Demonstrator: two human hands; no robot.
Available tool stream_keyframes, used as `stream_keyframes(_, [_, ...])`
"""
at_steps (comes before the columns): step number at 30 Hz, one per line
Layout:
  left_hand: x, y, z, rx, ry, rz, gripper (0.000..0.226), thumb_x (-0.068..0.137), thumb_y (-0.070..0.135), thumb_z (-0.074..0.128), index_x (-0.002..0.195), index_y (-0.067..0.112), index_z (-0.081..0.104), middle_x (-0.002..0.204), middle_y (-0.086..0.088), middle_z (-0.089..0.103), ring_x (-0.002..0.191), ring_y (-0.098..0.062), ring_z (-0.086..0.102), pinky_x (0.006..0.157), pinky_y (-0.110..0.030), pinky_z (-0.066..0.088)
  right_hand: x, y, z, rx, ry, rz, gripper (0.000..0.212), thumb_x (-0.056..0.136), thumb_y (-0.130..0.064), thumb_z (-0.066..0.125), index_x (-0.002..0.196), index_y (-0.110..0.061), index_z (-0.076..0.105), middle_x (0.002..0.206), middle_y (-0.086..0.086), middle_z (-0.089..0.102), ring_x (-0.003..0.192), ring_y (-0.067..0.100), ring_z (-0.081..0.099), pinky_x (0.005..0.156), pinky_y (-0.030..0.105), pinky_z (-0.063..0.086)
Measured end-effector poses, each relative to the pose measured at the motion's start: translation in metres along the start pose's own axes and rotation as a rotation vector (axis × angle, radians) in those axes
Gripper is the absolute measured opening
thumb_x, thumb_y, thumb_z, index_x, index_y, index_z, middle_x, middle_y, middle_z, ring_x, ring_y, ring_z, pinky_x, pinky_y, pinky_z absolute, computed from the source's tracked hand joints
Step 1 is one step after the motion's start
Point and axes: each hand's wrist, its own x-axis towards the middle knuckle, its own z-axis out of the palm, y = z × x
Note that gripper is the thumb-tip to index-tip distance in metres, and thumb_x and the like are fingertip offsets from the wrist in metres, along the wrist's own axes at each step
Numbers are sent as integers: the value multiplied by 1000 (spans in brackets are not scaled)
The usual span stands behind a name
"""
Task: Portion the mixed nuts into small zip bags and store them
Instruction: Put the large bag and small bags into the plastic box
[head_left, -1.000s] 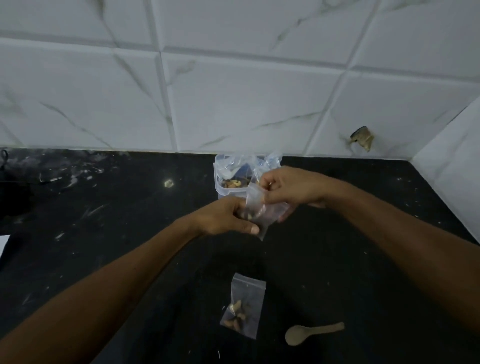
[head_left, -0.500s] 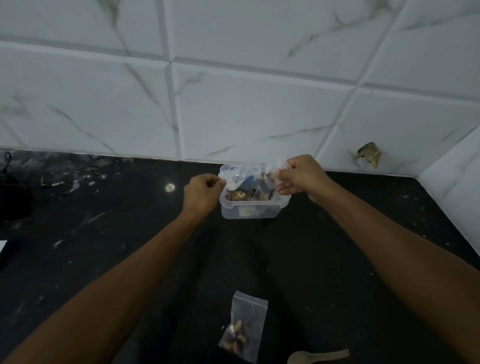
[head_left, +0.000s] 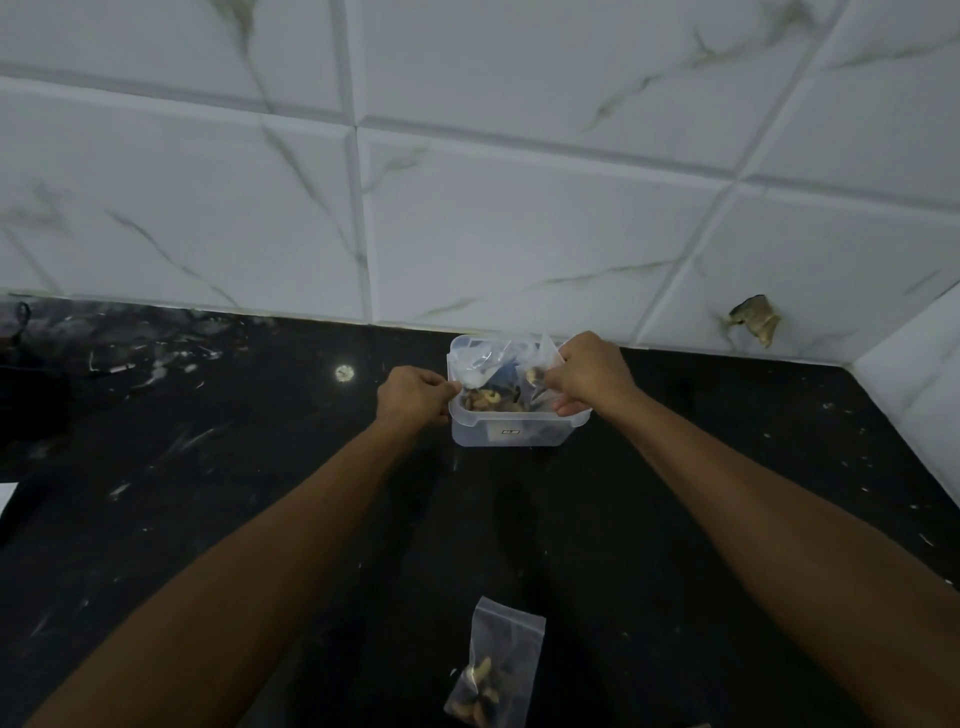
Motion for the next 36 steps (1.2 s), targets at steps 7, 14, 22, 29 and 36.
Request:
stream_keyframes(7, [3,1,0,8,-22,-13,14,89,21,69,93,8,72,88,-8,71,81,-17,70,70,-29,60,14,-13,13,-13,-79,45,22,81,-13,75,82,-7,54,87,17,65,67,28,70,62,39,61])
stream_keyframes(14, [7,1,-1,18,-29,-11,13,89,21,70,88,8,73,84,-9,72,78,-19,71,71,-31,61,28,-11,20,-288,-17,-27,29,83,-24,75,75,-9,51,76,10,64,61,21,62,55,29,52])
stream_keyframes(22, [8,0,-2,33,-30,-8,13,88,21,71,87,8,74,83,-8,72,77,-19,72,70,-29,61,35,-4,44,-437,23,-54,20,89,-20,64,101,-5,62,94,10,68,90,23,67,80,31,50])
stream_keyframes(29, [5,0,-2,20,-35,-5,13,88,22,70,88,9,74,85,-8,72,79,-18,71,69,-28,61,38,9,58,-522,87,-71,29,90,-23,63,114,-8,59,109,9,61,94,24,58,68,31,40])
stream_keyframes(36, [0,-7,-3,7,-30,14,19,90,28,68,82,12,72,84,-9,72,81,-18,71,65,-24,59,35,11,48,-527,-48,-156,41,85,-33,68,116,-10,55,103,7,61,92,23,57,71,32,42])
